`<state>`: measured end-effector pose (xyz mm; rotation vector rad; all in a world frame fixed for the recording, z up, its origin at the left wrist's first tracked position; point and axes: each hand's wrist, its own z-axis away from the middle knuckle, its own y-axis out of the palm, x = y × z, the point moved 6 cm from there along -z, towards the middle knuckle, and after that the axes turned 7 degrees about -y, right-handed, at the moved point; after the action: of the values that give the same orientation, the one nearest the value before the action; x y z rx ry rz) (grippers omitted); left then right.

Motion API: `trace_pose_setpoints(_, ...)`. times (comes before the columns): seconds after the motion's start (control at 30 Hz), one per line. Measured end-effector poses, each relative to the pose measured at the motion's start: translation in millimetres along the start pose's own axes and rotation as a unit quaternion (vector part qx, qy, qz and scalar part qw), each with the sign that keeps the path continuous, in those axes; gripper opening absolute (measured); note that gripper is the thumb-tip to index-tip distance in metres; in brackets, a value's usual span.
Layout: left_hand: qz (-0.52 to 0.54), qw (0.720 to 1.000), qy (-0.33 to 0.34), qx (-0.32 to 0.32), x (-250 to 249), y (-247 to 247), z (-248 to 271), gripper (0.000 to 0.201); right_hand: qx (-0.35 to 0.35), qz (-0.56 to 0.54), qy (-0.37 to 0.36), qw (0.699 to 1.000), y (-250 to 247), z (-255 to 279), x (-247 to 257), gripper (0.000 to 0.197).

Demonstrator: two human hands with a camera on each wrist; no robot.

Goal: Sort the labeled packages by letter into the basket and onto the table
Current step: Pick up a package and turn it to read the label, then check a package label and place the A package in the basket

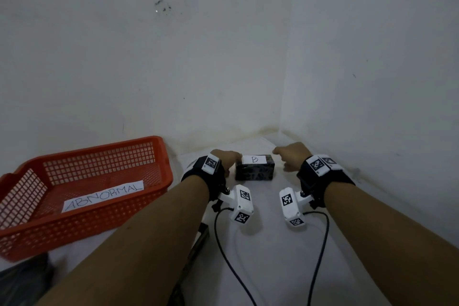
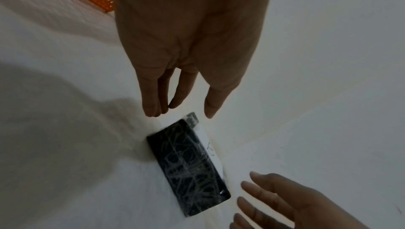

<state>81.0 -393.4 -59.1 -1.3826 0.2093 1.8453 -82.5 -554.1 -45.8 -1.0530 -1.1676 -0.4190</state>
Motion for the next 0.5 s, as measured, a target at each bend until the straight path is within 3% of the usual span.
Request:
trace_pose_setpoints(0.07, -0.034, 0.999, 0.035, -0.009, -8.7, -7.3, 12.2, 0.041, -0.036, 0.067, -0.059, 0.995, -9.5, 15.3, 20.9, 0.04)
trace_pose_setpoints(0.17, -0.1, 0.99, 0.089, -0.037, -20.0, -24.3, 38.2, 0.029, -0.042, 0.117, -0.128, 0.984, -9.5, 47.2, 52.2, 0.041)
trace_pose_setpoints(0.33, -0.258, 0.951, 0.156, -0.066, -25.6, -69.0, 98.7, 0.042, 0.007, 0.122, -0.2, 0.972, 23.8, 104.3, 95.8, 0.05)
trace_pose_setpoints(0.5, -0.33, 0.917, 0.201, -0.102, -10.0, -134.9, 169.6, 0.035, 0.09, 0.17, -0.265, 0.945, 76.6, 169.7, 137.0, 0.072)
